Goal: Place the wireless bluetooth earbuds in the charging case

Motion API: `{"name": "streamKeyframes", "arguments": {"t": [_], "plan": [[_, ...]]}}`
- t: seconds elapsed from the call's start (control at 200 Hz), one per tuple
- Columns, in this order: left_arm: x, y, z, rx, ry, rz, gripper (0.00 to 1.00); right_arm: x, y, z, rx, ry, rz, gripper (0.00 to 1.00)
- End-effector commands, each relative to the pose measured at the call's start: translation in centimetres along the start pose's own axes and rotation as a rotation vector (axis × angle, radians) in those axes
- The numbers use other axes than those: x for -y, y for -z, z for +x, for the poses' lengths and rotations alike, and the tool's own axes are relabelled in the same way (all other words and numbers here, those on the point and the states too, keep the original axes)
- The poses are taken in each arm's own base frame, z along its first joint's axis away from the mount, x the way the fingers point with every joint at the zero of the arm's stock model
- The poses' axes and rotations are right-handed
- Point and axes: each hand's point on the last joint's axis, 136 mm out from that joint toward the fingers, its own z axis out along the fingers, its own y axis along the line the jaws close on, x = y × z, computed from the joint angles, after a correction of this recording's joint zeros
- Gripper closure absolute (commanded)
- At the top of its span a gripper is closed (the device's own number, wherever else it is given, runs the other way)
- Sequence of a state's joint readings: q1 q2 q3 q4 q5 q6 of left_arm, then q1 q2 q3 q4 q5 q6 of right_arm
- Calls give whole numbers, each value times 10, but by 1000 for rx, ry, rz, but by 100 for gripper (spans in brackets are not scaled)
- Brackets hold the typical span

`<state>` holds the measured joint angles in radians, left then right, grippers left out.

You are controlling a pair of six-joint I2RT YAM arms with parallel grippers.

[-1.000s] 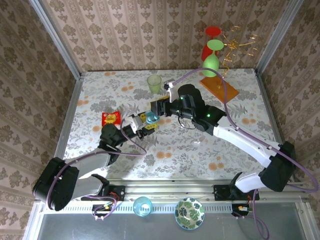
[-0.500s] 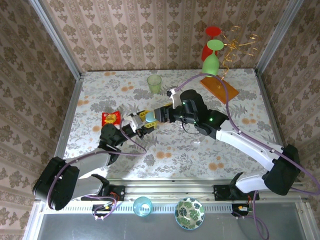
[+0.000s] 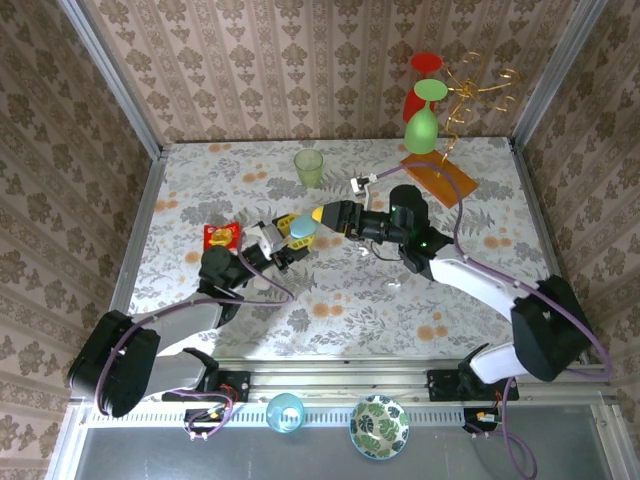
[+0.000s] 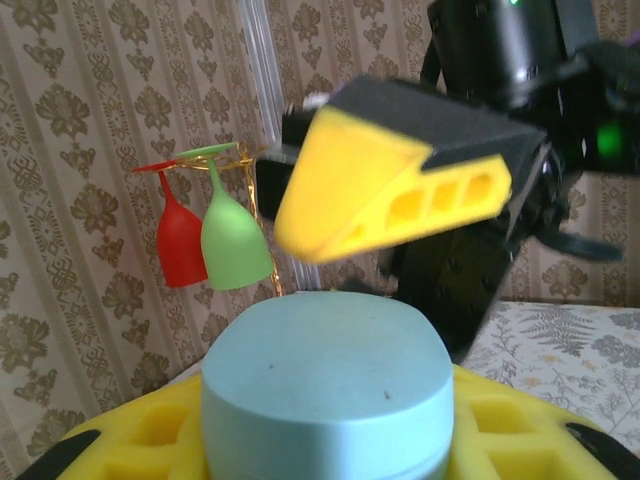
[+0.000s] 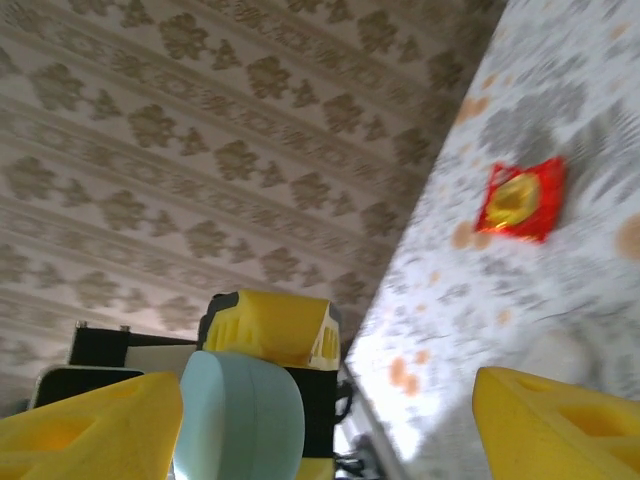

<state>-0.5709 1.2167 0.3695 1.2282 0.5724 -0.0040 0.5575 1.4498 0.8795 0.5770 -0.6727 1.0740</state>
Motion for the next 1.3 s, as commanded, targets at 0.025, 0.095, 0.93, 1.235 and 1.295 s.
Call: {"name": "streamKeyframes", "arguments": {"t": [0.025,0.095,0.93,1.235,1.295], "plan": [[-7,-8,-21,64,-41,-18,85,-40,-1,1,-27,-116,-259,26],[-8,-10,-18,59,-37,-25,85,-38,-2,0,-15,-149,-292,27],[-18,-10,-13,44,-54,-72,66,-31,-14,10,-61,-209,-326,76],[-15,12,24,-81,-25,-124,18,35,-4,-10,12,-96,8,76],[-13,19,37,-143,-34,-133,13,50,-2,-17,32,-64,96,76]]}}
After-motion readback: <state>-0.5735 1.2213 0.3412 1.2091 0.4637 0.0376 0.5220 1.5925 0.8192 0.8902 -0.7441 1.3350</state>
